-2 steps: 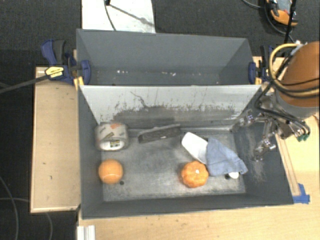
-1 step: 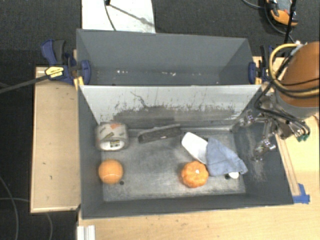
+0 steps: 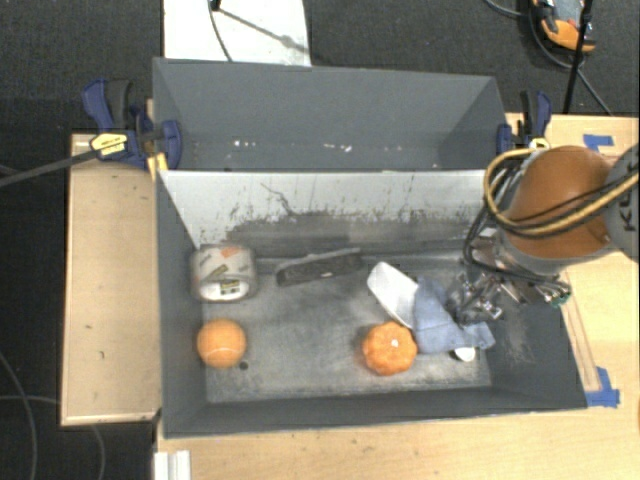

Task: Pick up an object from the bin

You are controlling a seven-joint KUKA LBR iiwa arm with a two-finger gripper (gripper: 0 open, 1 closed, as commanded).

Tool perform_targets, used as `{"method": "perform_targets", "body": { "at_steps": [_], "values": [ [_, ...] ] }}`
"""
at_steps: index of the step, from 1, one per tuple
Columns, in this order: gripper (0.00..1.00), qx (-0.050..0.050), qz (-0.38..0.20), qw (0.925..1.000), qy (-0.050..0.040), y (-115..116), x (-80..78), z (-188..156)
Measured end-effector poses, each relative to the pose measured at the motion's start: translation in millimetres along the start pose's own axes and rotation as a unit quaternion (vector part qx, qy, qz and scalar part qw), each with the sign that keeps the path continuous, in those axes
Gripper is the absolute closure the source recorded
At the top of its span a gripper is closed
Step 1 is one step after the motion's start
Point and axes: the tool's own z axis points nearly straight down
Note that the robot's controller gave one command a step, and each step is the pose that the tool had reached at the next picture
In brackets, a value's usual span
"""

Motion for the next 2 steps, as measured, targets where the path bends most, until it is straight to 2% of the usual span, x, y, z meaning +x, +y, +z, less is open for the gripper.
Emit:
{"method": "perform_targets", "body": {
  "at_steps": [1,2],
  "values": [
    [0.0,0.001,0.001,1.0,-0.001,-0.5,-0.5,-1.7],
    [0.0,0.001,0.001,1.0,-0.001,-0.5,-0.5,-1.7]
  ]
}}
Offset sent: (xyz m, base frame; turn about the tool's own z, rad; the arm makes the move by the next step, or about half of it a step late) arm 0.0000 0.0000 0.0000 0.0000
